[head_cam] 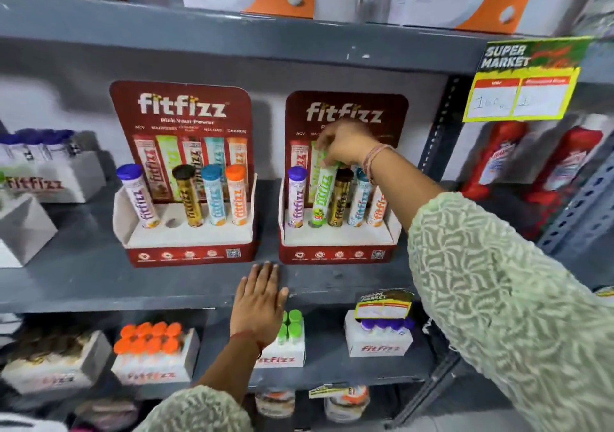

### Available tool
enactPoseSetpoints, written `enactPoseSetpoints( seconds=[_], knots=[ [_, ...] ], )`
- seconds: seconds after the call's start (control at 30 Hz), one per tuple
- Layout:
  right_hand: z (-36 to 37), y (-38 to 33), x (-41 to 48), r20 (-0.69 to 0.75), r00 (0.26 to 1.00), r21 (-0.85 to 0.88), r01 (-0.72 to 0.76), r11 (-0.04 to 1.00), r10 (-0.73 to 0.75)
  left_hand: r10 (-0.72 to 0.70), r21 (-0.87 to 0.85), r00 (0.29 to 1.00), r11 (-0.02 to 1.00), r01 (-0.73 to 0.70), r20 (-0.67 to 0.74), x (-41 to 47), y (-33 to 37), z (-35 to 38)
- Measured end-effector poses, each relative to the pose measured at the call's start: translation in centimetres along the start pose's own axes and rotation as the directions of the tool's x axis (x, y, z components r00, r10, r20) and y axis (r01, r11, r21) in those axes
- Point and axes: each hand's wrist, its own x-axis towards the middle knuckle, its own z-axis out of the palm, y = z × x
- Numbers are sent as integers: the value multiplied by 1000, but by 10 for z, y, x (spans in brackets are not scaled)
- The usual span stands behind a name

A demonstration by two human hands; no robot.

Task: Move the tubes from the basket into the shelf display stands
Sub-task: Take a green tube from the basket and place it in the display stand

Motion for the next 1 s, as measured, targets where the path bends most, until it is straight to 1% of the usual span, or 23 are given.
enactPoseSetpoints(
  seconds=[0.07, 0.17, 0.37, 0.43, 0.63, 0.73, 0.83, 0.87, 0.9, 0.93, 0.97, 1.0],
  knots=[
    [5, 2, 2, -21, 1000, -34, 3, 999, -4, 3, -17, 1000, 1000, -3, 2, -1, 0, 1],
    [10, 3, 3, -4, 1000, -61, 5, 998, -5, -5, 5, 1000, 1000, 5, 18, 1, -2, 2],
    [12, 0, 2, 62, 992, -57, 115, 992, -111, 9, 18, 1000, 1000, -10, 9, 1, -1, 3],
    [11, -1, 1, 82, 989, -66, 131, 989, -125, 10, -9, 1000, 1000, -10, 14, 1, -2, 2],
    [21, 9, -3, 102, 986, -45, 134, 990, -128, 25, -5, 1000, 1000, -25, -13, 0, -2, 3],
    [30, 15, -4, 77, 988, -18, 136, 991, -134, 24, 0, 999, 1000, -24, -23, 1, -2, 3],
    [29, 16, -7, 92, 989, -47, 124, 991, -119, 20, -35, 1000, 999, -20, 1, 3, -2, 0],
    [31, 17, -11, 79, 989, -32, 127, 991, -124, 35, -90, 999, 995, -35, 2, 2, -3, -3],
    [34, 17, -17, 35, 990, 13, 138, 990, -138, 40, -187, 999, 981, -45, -27, 0, -5, -9],
    [41, 14, -25, -55, 984, 67, 174, 983, -170, 22, -299, 996, 953, -47, -84, -5, -9, -17],
    [53, 10, -36, -184, 960, 99, 234, 967, -213, -12, -374, 988, 926, -48, -156, -14, -17, -25],
    [68, 4, -47, -333, 907, 97, 306, 947, -259, -46, -391, 971, 919, -51, -235, -22, -27, -33]
  ],
)
